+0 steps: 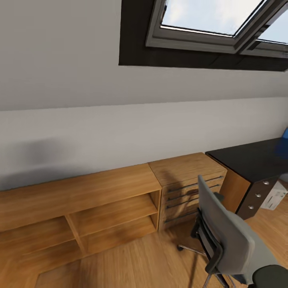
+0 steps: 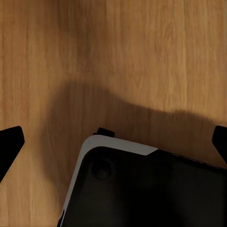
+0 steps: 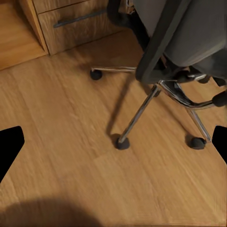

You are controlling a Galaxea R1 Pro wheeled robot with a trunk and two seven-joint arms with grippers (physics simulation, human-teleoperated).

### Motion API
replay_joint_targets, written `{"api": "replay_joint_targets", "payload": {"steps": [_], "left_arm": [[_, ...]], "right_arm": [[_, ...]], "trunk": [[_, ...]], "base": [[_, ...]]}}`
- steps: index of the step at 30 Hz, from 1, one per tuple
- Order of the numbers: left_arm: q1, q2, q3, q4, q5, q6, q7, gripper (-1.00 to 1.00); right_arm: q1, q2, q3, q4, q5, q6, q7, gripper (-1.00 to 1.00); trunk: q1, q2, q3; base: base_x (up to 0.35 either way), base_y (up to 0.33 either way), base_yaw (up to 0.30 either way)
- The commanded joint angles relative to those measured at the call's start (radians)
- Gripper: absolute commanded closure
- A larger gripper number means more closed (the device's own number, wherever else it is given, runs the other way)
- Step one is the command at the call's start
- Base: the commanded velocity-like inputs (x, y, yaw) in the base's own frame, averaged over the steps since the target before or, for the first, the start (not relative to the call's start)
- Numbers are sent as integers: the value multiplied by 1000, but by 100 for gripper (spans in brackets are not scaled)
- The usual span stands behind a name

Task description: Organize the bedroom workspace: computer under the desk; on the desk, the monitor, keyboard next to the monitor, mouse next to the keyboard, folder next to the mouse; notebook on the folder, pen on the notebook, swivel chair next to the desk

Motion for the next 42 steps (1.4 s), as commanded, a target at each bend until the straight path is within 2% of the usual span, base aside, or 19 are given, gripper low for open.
{"api": "replay_joint_targets", "payload": {"steps": [1, 16, 25, 42], "left_arm": [[0, 1, -9, -1, 1, -3, 8, -100], [0, 1, -9, -1, 2, -3, 8, -100], [0, 1, -9, -1, 1, -3, 8, -100], [0, 1, -9, -1, 2, -3, 8, -100]], "right_arm": [[-1, 0, 8, 0, 0, -1, -9, -100], [-1, 0, 8, 0, 0, -1, -9, -100], [-1, 0, 8, 0, 0, -1, -9, -100], [-1, 0, 7, 0, 1, -1, -9, -100]], "trunk": [[1, -2, -2], [1, -2, -1], [1, -2, -1], [1, -2, -1]], "base": [[0, 156, -272], [0, 71, -277], [40, 254, -290], [161, 258, -292]]}}
